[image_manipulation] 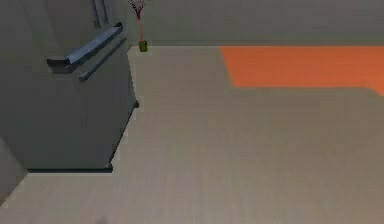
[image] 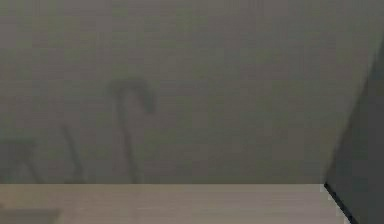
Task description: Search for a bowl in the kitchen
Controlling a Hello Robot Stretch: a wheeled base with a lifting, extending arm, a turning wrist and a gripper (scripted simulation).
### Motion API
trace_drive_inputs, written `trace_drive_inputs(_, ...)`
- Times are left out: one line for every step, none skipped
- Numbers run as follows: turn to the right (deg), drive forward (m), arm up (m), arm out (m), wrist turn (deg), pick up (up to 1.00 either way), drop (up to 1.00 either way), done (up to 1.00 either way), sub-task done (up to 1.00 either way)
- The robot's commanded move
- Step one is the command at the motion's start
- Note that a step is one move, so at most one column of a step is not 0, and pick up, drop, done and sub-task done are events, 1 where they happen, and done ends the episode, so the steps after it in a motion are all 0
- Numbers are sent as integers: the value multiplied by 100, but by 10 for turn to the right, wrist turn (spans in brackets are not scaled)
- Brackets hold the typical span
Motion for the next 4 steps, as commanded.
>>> trace_drive_inputs(-210, 0, 0, 0, 0, 0, 0, 0, 0)
trace_drive_inputs(0, 5, 0, 0, 0, 0, 0, 0, 0)
trace_drive_inputs(180, 0, 0, 0, 0, 0, 0, 0, 0)
trace_drive_inputs(30, 0, 0, 0, 0, 0, 0, 0, 0)
